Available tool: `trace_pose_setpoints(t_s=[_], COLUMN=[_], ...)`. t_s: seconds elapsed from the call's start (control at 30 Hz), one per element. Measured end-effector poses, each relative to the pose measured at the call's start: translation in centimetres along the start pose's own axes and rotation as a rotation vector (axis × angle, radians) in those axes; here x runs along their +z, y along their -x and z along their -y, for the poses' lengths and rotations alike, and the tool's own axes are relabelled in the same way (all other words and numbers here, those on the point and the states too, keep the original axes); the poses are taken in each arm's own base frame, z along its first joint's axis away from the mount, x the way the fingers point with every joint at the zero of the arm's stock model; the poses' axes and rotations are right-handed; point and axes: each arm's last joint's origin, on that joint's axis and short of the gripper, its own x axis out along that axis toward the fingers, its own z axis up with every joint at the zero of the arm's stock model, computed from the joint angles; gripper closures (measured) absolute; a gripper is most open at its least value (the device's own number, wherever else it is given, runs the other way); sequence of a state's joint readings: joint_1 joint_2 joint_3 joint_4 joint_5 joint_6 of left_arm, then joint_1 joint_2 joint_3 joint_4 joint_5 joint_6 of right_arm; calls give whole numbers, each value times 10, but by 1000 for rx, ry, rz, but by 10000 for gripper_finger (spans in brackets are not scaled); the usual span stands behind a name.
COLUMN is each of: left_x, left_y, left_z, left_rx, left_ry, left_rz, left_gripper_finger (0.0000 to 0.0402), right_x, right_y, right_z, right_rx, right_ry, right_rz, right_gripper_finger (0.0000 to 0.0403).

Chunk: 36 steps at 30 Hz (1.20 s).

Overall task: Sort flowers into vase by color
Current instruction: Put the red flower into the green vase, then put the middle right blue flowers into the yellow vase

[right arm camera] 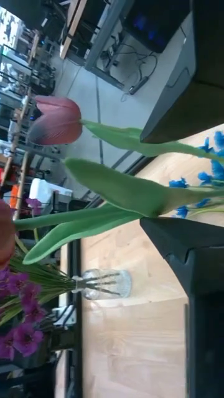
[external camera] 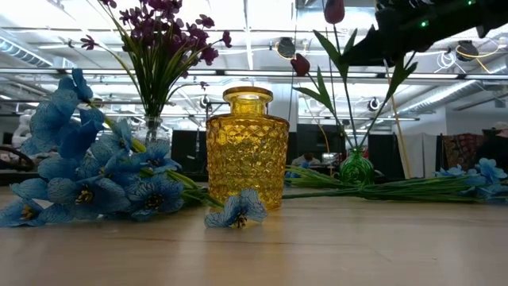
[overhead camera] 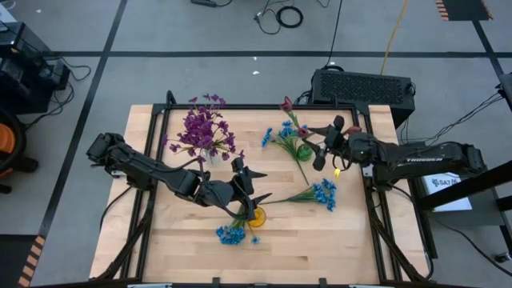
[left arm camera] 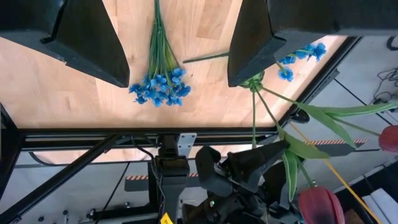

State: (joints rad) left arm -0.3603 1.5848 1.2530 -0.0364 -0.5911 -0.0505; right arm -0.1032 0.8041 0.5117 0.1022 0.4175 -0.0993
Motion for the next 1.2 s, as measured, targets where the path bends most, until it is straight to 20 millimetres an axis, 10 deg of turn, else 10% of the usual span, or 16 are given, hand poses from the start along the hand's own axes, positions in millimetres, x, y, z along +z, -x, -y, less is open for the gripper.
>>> trace_pose_setpoints(t_s=[1.2], left_x=[-10], left_y=[1], left_z=[1], left_rx=[-53], left_ry=[5], left_rz=[-97], left_gripper_finger=[123], right_x=[14], right_y=[74], right_z=[-24], right_rx=[379], right_ry=[-314], right_rz=[-188], right_gripper_finger=[206])
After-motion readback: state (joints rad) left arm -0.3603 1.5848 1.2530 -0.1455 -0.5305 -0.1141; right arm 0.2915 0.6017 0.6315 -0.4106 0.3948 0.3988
